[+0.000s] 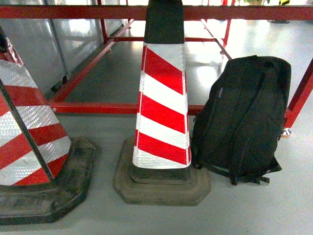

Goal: Sort blue parts and orange caps into right shelf containers

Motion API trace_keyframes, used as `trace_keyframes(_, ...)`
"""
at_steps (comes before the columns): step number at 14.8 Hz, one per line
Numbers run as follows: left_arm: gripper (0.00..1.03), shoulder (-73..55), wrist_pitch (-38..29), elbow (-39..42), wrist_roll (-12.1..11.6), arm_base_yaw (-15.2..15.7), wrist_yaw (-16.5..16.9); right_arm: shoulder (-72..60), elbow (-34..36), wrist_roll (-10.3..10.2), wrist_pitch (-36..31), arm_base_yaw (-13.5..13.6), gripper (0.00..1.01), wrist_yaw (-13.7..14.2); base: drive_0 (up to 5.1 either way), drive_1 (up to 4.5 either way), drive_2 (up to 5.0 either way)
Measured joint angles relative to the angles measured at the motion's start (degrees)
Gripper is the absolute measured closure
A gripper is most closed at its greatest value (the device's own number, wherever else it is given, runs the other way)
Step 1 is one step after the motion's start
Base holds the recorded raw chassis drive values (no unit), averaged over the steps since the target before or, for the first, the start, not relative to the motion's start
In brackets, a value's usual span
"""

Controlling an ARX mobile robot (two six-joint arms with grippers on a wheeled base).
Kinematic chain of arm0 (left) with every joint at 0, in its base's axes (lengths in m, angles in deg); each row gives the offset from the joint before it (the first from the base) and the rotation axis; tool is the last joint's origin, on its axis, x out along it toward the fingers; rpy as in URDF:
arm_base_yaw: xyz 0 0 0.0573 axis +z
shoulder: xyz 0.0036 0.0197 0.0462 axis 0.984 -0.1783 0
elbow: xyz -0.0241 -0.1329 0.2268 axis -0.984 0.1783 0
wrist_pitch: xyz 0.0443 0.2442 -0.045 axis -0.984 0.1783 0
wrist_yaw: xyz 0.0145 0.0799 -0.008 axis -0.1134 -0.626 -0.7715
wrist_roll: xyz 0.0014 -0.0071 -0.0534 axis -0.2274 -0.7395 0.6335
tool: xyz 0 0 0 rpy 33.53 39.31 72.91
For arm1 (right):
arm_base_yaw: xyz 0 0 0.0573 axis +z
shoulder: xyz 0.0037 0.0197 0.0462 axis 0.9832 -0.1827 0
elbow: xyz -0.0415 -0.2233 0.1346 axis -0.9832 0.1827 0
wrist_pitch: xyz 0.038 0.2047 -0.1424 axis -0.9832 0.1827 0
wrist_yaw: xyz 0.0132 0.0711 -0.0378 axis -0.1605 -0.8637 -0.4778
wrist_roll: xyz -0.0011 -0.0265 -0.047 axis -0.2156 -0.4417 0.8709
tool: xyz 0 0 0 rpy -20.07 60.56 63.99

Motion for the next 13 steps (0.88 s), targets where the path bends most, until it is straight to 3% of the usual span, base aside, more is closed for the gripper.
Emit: trace_keyframes(13, 0.05, 0.0, 0.0, 0.0, 0.0, 0.0, 0.0, 0.0, 0.0, 0.0, 0.0, 0.0, 0.03, 0.0, 0.0, 0.00, 0.0)
